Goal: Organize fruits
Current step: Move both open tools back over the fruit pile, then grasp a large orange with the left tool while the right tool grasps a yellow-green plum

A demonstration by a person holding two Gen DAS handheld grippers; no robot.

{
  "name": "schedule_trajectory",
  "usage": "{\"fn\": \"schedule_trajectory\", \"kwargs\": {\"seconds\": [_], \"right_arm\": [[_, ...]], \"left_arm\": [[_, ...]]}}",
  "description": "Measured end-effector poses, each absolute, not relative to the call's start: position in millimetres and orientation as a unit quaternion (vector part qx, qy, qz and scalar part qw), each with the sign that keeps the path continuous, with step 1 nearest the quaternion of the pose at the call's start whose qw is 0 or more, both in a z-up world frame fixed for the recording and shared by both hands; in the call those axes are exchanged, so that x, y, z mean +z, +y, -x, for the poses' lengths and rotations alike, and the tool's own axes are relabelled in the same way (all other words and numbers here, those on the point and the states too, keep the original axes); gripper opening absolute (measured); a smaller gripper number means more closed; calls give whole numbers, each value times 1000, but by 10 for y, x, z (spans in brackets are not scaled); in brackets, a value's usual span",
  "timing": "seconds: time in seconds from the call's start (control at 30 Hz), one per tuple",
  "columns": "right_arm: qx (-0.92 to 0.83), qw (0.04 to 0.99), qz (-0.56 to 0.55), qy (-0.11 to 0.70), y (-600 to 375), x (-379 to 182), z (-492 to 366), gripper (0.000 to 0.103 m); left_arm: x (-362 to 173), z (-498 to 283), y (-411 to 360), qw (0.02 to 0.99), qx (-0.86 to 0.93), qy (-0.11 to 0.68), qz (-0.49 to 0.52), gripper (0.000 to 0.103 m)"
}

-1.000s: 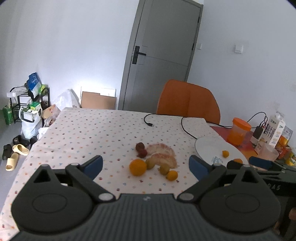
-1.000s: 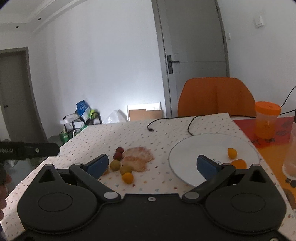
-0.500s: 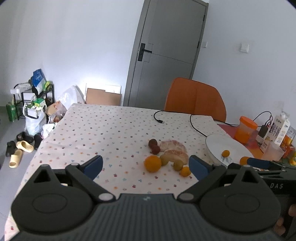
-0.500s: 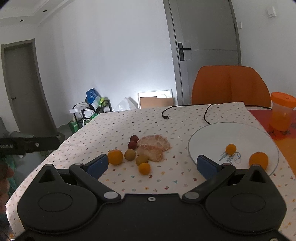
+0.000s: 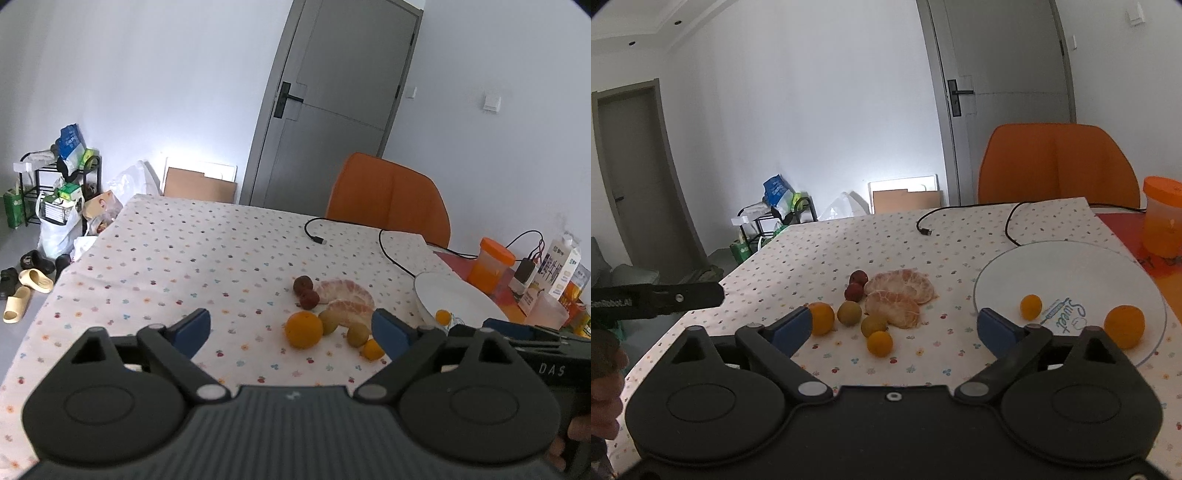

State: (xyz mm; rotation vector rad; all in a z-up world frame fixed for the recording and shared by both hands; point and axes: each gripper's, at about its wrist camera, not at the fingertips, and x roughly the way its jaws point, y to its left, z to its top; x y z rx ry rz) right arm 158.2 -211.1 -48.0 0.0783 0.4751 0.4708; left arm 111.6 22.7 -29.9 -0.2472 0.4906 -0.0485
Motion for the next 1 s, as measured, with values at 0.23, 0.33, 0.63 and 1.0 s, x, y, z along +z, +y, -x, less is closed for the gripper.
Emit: {"fn": "schedule_trajectory", "kwargs": {"seconds": [0.23, 0.33, 0.63, 1.0], "right_arm": [[242, 939, -38, 243, -2077, -539, -1700, 79], [247, 936, -39, 249, -2050, -576, -1756, 74], [256, 926, -36, 276, -1944, -685, -1930, 60], [265, 915, -28, 302, -1804, -772, -2185, 52]], "left_arm": [[-389, -1286, 190, 959, -32, 248, 132, 77], [-449, -1367, 176, 956, -36, 258, 136, 72], [-625, -1591, 129, 948, -36, 285, 137, 65], [-795, -1875, 120, 939, -26, 307, 153, 59]]}}
